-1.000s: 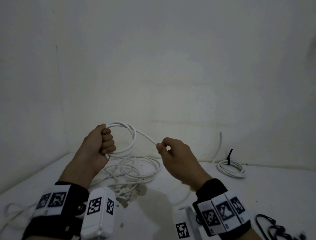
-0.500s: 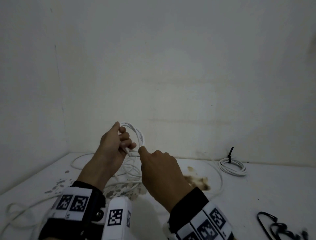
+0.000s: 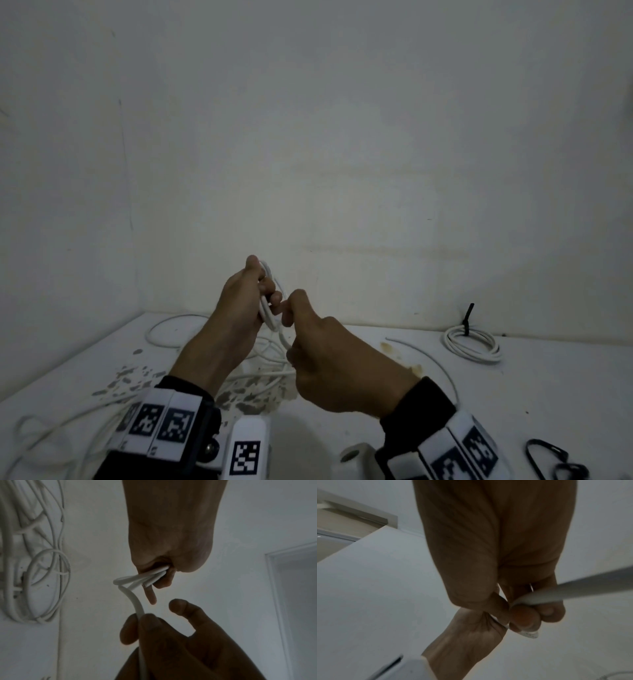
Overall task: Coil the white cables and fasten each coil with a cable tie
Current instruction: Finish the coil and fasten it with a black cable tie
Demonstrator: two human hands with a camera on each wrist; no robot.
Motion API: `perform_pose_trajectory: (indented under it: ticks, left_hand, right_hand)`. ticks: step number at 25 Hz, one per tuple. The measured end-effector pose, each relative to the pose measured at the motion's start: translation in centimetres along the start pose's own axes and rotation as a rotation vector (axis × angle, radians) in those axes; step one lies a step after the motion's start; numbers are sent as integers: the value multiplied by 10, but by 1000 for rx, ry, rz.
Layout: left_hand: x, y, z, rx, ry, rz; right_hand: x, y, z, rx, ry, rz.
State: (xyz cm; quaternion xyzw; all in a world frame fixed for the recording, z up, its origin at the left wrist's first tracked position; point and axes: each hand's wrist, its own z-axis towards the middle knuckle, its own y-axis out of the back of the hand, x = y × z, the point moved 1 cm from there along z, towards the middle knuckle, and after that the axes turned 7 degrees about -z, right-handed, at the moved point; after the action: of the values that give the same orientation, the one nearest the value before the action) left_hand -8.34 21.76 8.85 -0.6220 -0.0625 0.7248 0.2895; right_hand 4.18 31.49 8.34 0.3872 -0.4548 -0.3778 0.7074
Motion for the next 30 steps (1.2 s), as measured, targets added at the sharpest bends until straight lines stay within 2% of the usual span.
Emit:
perform_pose_trajectory:
  ticks: [4, 7, 10, 13, 15, 18, 20, 22, 24, 26, 28, 30]
  left_hand:
    - [5, -7, -6, -14, 11, 161]
    - [7, -9, -10, 29, -28, 281]
    - [10, -13, -20, 149, -12, 394]
    - [9, -14, -27, 210, 28, 354]
    - [8, -14, -28, 243, 48, 336]
    - [12, -16, -25, 191, 76, 319]
    - [17, -16, -24, 166, 91, 288]
    - [21, -17, -25, 258, 97, 324]
    - [20, -17, -29, 343, 138, 367]
    - [16, -17, -32, 365, 225, 303]
    - [12, -21, -35, 394, 289, 258]
    - [13, -22, -36, 419, 315, 287]
  right_hand:
    - [5, -2, 5, -135, 68, -63]
    - [5, -6, 6, -194, 30, -97]
    - [4, -4, 7, -116, -39, -37]
    - [-1, 4, 4, 60, -57, 108]
    - [-6, 12, 1, 73, -46, 191]
    - [-8, 19, -2, -17, -21, 117]
    - [-4, 17, -1, -27, -16, 25]
    - [-1, 19, 0, -113, -26, -32]
    - [-5, 27, 0, -262, -74, -94]
    - [-15, 34, -2, -379, -153, -123]
    - [-26, 39, -4, -447, -209, -25]
    - [-37, 44, -6, -407, -204, 186]
